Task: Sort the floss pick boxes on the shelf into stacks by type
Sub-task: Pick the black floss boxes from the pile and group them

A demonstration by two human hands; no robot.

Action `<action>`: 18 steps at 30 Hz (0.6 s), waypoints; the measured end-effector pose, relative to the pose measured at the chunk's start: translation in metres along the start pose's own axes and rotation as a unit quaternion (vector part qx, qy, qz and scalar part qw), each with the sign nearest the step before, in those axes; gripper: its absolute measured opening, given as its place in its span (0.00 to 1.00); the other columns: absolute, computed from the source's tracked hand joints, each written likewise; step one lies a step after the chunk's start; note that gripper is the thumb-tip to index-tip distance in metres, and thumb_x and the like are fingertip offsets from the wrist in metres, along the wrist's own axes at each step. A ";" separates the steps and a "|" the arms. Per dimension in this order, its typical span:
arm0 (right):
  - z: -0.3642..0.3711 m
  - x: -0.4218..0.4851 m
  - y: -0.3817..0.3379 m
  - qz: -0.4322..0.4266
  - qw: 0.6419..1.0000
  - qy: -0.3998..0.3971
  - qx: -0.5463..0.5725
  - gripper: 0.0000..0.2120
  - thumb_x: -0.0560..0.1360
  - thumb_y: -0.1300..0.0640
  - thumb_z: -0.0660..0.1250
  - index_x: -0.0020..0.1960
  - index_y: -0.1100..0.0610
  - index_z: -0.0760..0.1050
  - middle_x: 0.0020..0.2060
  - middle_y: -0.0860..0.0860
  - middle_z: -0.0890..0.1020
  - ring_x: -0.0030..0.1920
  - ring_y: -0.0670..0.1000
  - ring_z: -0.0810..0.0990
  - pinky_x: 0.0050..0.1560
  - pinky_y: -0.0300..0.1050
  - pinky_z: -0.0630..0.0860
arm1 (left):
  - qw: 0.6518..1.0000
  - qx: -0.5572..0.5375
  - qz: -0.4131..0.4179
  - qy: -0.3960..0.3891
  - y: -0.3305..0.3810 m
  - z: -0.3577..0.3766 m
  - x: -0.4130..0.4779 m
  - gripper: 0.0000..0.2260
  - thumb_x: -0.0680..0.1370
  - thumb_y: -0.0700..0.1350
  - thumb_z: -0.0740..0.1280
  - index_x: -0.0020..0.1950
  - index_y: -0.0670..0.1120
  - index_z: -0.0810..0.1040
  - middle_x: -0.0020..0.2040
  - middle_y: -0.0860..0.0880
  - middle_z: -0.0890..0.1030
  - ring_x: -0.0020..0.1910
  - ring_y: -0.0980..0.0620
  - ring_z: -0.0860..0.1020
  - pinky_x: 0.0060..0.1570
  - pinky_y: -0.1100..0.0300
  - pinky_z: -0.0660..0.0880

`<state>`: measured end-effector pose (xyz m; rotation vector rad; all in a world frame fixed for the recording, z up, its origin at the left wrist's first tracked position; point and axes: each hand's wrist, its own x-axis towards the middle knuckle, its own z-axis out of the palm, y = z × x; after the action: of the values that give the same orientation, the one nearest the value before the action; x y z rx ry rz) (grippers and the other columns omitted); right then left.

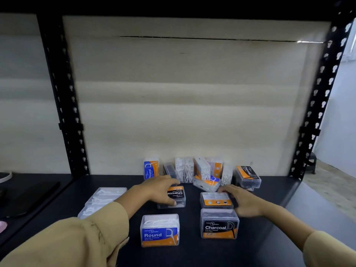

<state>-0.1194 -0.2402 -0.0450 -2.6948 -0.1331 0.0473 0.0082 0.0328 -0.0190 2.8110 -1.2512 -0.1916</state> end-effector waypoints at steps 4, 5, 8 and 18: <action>0.000 0.004 -0.002 0.004 0.999 -0.007 0.031 0.23 0.69 0.50 0.72 0.61 0.48 0.69 0.57 0.46 0.76 0.56 0.44 0.77 0.58 0.36 0.73 | 1.000 -0.011 -0.006 -0.013 0.009 0.001 0.008 0.29 0.71 0.56 0.70 0.70 0.53 0.66 0.64 0.48 0.75 0.60 0.48 0.74 0.58 0.51 0.74; 0.001 0.005 -0.002 0.012 0.999 -0.006 0.051 0.21 0.70 0.51 0.72 0.59 0.48 0.69 0.55 0.46 0.77 0.54 0.44 0.78 0.55 0.34 0.74 | 1.000 -0.017 -0.008 -0.011 0.011 0.001 0.009 0.29 0.71 0.56 0.70 0.70 0.52 0.66 0.64 0.48 0.75 0.60 0.48 0.75 0.58 0.51 0.75; -0.001 0.007 -0.002 0.058 0.992 0.014 0.115 0.12 0.71 0.50 0.70 0.54 0.46 0.73 0.48 0.47 0.79 0.47 0.44 0.77 0.50 0.35 0.72 | 0.999 -0.028 -0.023 0.014 0.010 0.000 0.011 0.31 0.70 0.57 0.70 0.70 0.53 0.66 0.63 0.49 0.76 0.59 0.49 0.76 0.57 0.50 0.76; -0.004 0.006 -0.003 0.157 0.969 0.068 0.176 0.20 0.80 0.48 0.55 0.37 0.58 0.75 0.32 0.51 0.80 0.32 0.47 0.75 0.30 0.30 0.69 | 0.960 -0.255 -0.082 0.080 0.002 -0.005 0.002 0.26 0.73 0.55 0.67 0.71 0.57 0.65 0.64 0.48 0.74 0.59 0.48 0.75 0.58 0.54 0.74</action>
<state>-0.1134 -0.2383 -0.0400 -2.3300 0.3169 -0.0165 0.0083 0.0301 -0.0136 2.4178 -0.7923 -0.2472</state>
